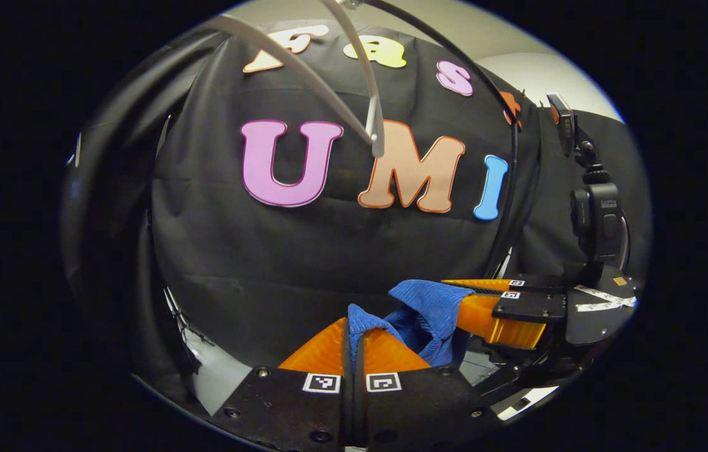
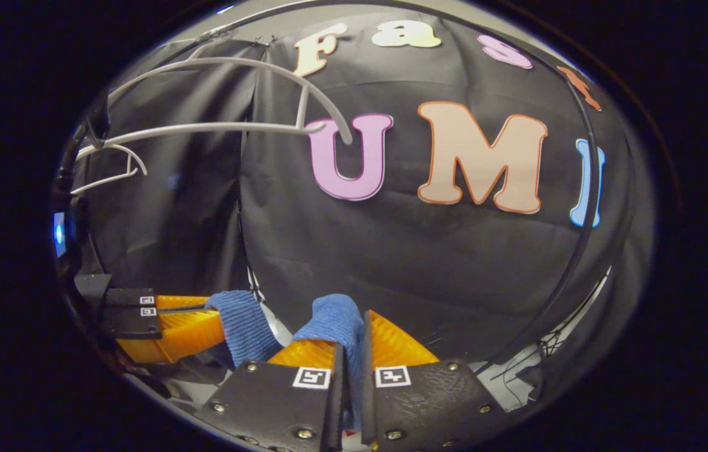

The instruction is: Grasp the clothes on the hanger with both hands and then place them into the laundry hamper below.

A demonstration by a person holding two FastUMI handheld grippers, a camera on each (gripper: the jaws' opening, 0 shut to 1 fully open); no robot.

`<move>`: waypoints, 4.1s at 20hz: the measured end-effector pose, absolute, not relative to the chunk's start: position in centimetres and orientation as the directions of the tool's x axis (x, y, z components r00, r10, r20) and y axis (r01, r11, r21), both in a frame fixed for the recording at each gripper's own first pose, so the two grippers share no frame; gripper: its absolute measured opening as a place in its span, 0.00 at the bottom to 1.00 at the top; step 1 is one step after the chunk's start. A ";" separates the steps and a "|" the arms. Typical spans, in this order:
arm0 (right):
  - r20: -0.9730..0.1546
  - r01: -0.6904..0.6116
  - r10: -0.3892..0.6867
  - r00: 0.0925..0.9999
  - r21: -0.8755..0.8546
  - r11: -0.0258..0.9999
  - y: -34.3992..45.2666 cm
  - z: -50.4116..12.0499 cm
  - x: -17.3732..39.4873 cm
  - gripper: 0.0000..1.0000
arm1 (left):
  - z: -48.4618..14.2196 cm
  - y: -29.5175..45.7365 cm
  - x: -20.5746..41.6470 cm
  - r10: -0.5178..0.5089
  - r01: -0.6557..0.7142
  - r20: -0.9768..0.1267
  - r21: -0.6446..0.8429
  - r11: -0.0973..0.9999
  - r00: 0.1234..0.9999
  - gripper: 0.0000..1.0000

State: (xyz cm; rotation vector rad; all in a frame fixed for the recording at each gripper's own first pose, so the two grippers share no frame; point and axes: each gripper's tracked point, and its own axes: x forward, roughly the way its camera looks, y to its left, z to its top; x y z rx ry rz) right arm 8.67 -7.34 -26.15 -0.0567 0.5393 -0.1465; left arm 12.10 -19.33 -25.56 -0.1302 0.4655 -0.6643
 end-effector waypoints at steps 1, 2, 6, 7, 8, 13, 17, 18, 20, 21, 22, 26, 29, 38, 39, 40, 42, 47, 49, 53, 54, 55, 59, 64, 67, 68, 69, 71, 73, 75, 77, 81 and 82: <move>-0.520 0.122 -0.152 0.841 -0.091 0.988 -7.2 -26.8 8.4 0.12 | -26.6 -19.3 12.1 -0.613 0.562 -0.396 -0.250 0.788 0.684 0.01; -0.535 0.120 -0.151 0.831 -0.092 0.989 -7.0 -27.7 8.1 0.12 | -27.5 -19.0 11.9 -0.608 0.560 -0.415 -0.245 0.791 0.677 0.00; -0.589 0.107 -0.141 0.796 -0.093 0.990 -6.5 -30.6 7.2 0.12 | -30.9 -17.1 10.9 -0.573 0.522 -0.484 -0.253 0.815 0.661 0.01; -0.603 0.101 -0.138 0.786 -0.096 0.990 -6.3 -31.3 7.0 0.12 | -31.8 -16.3 10.5 -0.563 0.514 -0.499 -0.248 0.821 0.658 0.01; -0.616 0.095 -0.136 0.776 -0.100 0.990 -5.9 -32.3 6.6 0.12 | -32.3 -16.3 10.3 -0.553 0.508 -0.517 -0.242 0.827 0.654 0.01; -0.684 0.077 -0.127 0.718 -0.103 0.992 -5.6 -36.1 4.9 0.12 | -36.7 -13.9 9.0 -0.492 0.482 -0.614 -0.199 0.853 0.617 0.01; -0.724 0.099 -0.122 0.679 -0.074 0.992 -5.8 -38.1 3.9 0.12 | -39.6 -13.1 7.7 -0.461 0.469 -0.675 -0.188 0.863 0.576 0.03; -0.725 0.106 -0.123 0.678 -0.069 0.992 -5.9 -38.3 3.7 0.12 | -40.6 -12.9 7.2 -0.449 0.463 -0.699 -0.188 0.866 0.556 0.03; -0.727 0.108 -0.126 0.675 -0.072 0.992 -6.2 -38.2 3.7 0.12 | -42.7 -12.6 5.9 -0.427 0.451 -0.752 -0.193 0.871 0.502 0.04; -0.727 0.106 -0.126 0.675 -0.073 0.992 -6.3 -38.2 3.8 0.12 | -43.9 -12.2 4.7 -0.406 0.440 -0.787 -0.193 0.877 0.464 0.08; -0.728 0.104 -0.126 0.674 -0.075 0.992 -6.4 -38.2 3.8 0.12 | -45.2 -12.1 3.7 -0.400 0.437 -0.808 -0.200 0.877 0.433 0.11; -0.732 0.105 -0.126 0.670 -0.075 0.992 -6.6 -38.5 3.5 0.12 | -47.0 -11.6 2.3 -0.381 0.434 -0.832 -0.193 0.880 0.404 0.31; -0.737 0.105 -0.125 0.665 -0.074 0.992 -6.5 -38.6 3.3 0.12 | -46.9 -11.7 2.5 -0.380 0.424 -0.833 -0.199 0.884 0.403 0.32; -0.729 0.128 -0.128 0.672 -0.055 0.990 -6.4 -37.8 2.9 0.12 | -45.2 -12.3 3.7 -0.397 0.440 -0.805 -0.191 0.877 0.441 0.31; -0.725 0.135 -0.130 0.677 -0.052 0.990 -6.4 -37.4 2.9 0.12 | -44.6 -12.6 3.7 -0.401 0.445 -0.799 -0.190 0.875 0.448 0.31; -0.721 0.140 -0.132 0.680 -0.048 0.989 -6.4 -37.1 2.8 0.12 | -43.9 -12.8 3.8 -0.407 0.451 -0.791 -0.189 0.873 0.457 0.31; -0.715 0.152 -0.138 0.686 -0.044 0.987 -6.5 -36.4 2.6 0.12 | -42.6 -13.3 4.2 -0.420 0.463 -0.775 -0.187 0.866 0.472 0.32; -0.655 0.202 -0.172 0.736 -0.030 0.979 -7.4 -32.3 2.4 0.12 | -37.7 -15.7 5.4 -0.482 0.511 -0.696 -0.191 0.838 0.531 0.31; -0.614 0.225 -0.192 0.765 -0.024 0.974 -8.0 -29.7 2.5 0.12 | -35.2 -17.0 5.9 -0.515 0.536 -0.654 -0.193 0.822 0.554 0.31; -0.499 0.263 -0.240 0.832 -0.026 0.964 -9.5 -23.3 3.0 0.12 | -28.7 -20.1 6.8 -0.598 0.599 -0.535 -0.199 0.775 0.596 0.31; -0.466 0.271 -0.249 0.849 -0.019 0.962 -9.8 -21.5 3.1 0.12 | -26.7 -20.7 6.9 -0.618 0.616 -0.501 -0.196 0.763 0.606 0.31; -0.430 0.280 -0.260 0.864 -0.018 0.960 -10.2 -19.6 3.1 0.12 | -24.5 -21.4 7.0 -0.638 0.633 -0.460 -0.190 0.750 0.618 0.31; -0.282 0.313 -0.314 0.907 -0.050 0.949 -11.3 -12.2 2.1 0.14 | -17.2 -23.5 7.3 -0.697 0.683 -0.309 -0.171 0.710 0.647 0.24; -0.131 0.347 -0.357 0.925 -0.094 0.933 -11.6 -4.0 0.0 0.14 | -7.4 -24.1 7.5 -0.722 0.708 -0.086 -0.150 0.690 0.686 0.36; -0.067 0.359 -0.366 0.928 -0.096 0.928 -11.7 -0.7 -1.1 0.14 | -2.8 -23.9 7.7 -0.710 0.702 0.019 -0.164 0.693 0.704 0.24; -0.050 0.362 -0.367 0.929 -0.088 0.928 -11.6 0.2 -1.5 0.13 | -1.6 -23.8 7.7 -0.705 0.703 0.047 -0.158 0.694 0.707 0.29; -0.034 0.367 -0.370 0.928 -0.081 0.927 -11.7 0.8 -1.9 0.18 | -0.7 -23.3 7.4 -0.703 0.704 0.067 -0.148 0.695 0.708 0.34; 0.004 0.385 -0.386 0.923 -0.068 0.920 -12.0 2.2 -2.6 0.35 | 0.7 -22.9 6.5 -0.706 0.711 0.091 -0.123 0.692 0.702 0.42; 0.025 0.400 -0.399 0.917 -0.059 0.915 -12.4 2.9 -3.4 0.41 | 1.5 -23.3 6.4 -0.711 0.718 0.100 -0.113 0.687 0.696 0.51; 0.041 0.413 -0.411 0.911 -0.057 0.909 -12.9 3.6 -4.0 0.57 | 1.7 -24.1 6.2 -0.718 0.727 0.110 -0.117 0.677 0.687 0.59; 0.060 0.429 -0.426 0.903 -0.054 0.902 -13.3 4.3 -4.4 0.77 | 1.6 -24.5 6.3 -0.719 0.728 0.113 -0.119 0.676 0.686 0.76; 0.102 0.445 -0.439 0.893 -0.042 0.895 -13.9 5.7 -5.1 0.99 | 1.5 -24.3 6.2 -0.712 0.719 0.100 -0.128 0.683 0.695 0.93; 0.105 0.449 -0.443 0.890 -0.039 0.893 -14.1 5.8 -5.2 0.99 | 1.5 -24.4 6.1 -0.712 0.718 0.098 -0.131 0.683 0.695 0.94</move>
